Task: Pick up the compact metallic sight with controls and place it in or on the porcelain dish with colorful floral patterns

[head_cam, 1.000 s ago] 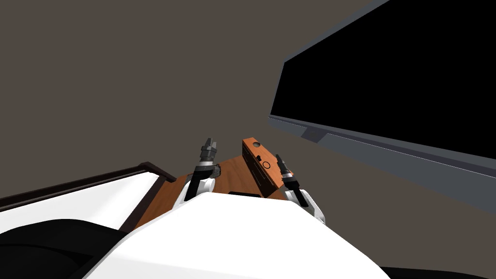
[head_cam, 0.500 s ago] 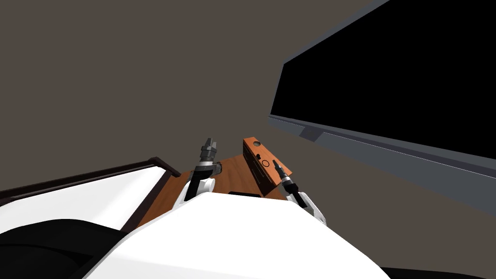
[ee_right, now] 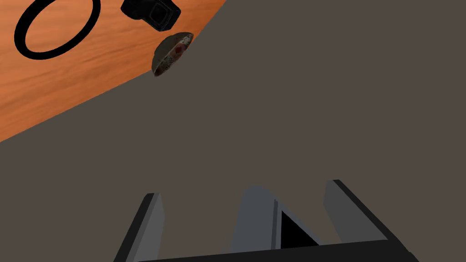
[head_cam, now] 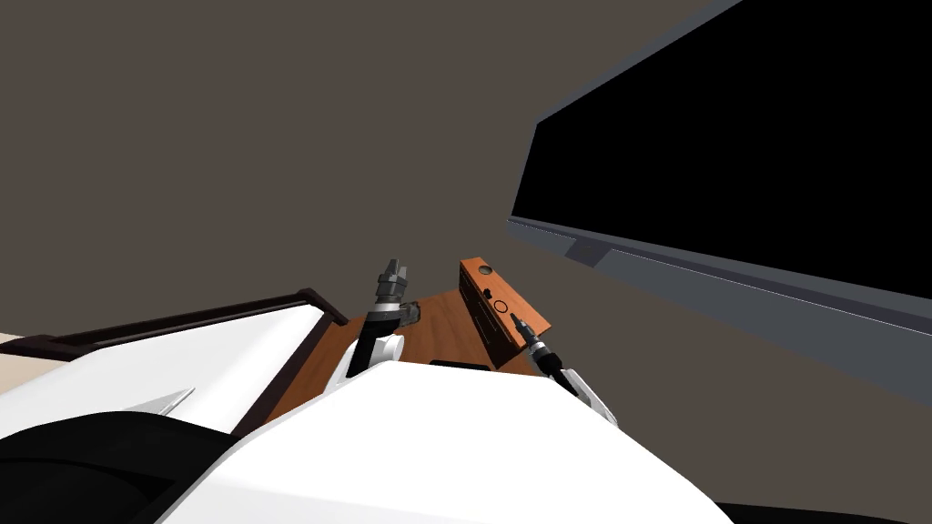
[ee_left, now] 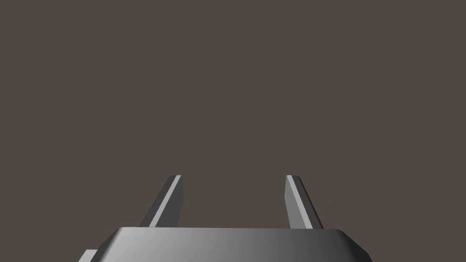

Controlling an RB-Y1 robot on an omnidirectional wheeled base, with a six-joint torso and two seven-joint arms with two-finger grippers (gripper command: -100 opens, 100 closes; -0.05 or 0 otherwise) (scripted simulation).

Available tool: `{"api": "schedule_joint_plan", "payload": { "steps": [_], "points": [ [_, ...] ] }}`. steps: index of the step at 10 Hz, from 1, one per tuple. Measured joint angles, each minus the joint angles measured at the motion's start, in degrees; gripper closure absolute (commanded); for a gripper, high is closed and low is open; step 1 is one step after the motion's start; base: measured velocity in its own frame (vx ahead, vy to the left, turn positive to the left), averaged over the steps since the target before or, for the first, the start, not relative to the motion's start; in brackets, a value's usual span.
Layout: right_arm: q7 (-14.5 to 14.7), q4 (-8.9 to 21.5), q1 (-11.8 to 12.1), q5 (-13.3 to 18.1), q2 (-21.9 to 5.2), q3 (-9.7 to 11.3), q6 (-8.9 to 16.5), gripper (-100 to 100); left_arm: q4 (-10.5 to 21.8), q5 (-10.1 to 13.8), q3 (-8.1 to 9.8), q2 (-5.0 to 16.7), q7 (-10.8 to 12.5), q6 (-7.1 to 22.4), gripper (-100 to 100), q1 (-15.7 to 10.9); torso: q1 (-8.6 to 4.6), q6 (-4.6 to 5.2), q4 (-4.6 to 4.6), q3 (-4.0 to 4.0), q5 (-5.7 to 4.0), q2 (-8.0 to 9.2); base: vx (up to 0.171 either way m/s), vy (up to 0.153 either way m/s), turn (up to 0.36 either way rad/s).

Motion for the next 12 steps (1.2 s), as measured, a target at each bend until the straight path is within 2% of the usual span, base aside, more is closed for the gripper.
{"api": "schedule_joint_plan", "payload": {
  "steps": [2, 3, 7, 9, 11, 12],
  "points": [
    [0.77, 3.10, -0.18, 1.30, -0.90, 1.51, 1.27, -100, 0.00, 0.00, 0.00, 0.00, 0.00, 0.00, 0, 0.00, 0.04, -0.01, -0.02, -0.05, 0.01, -0.09, 0.001, 0.000, 0.079],
    [1.11, 3.70, 0.34, 2.05, -1.86, 2.42, 2.22, -100, 0.00, 0.00, 0.00, 0.00, 0.00, 0.00, 0, 0.00, 0.06, -0.02, -0.02, -0.07, 0.02, -0.12, 0.009, 0.002, 0.067],
    [2.09, 9.17, -0.54, 3.67, -3.09, 4.30, 2.72, -100, 0.00, 0.00, 0.00, 0.00, 0.00, 0.00, 0, 0.01, 0.07, -0.01, -0.04, -0.11, 0.02, -0.19, 0.020, 0.004, 0.080],
    [3.37, 14.11, -1.29, 5.52, -4.12, 6.36, 2.98, -100, 0.00, 0.00, 0.00, 0.00, 0.00, 0.00, 0, 0.01, 0.08, -0.03, -0.07, -0.19, 0.02, -0.34, 0.066, 0.007, 0.126],
    [3.91, 17.54, -1.15, 6.67, -5.55, 7.80, 3.71, -100, 0.00, 0.00, 0.00, 0.00, 0.00, 0.00, 0, 0.01, 0.11, -0.02, -0.08, -0.22, 0.03, -0.39, 0.086, 0.014, 0.147],
    [4.21, 17.61, -0.44, 7.62, -6.85, 9.11, 5.00, -100, 0.00, 0.00, 0.00, 0.00, 0.00, 0.00, 0, 0.01, 0.10, -0.03, -0.09, -0.26, 0.03, -0.46, 0.079, 0.005, 0.107]
  ]
}}
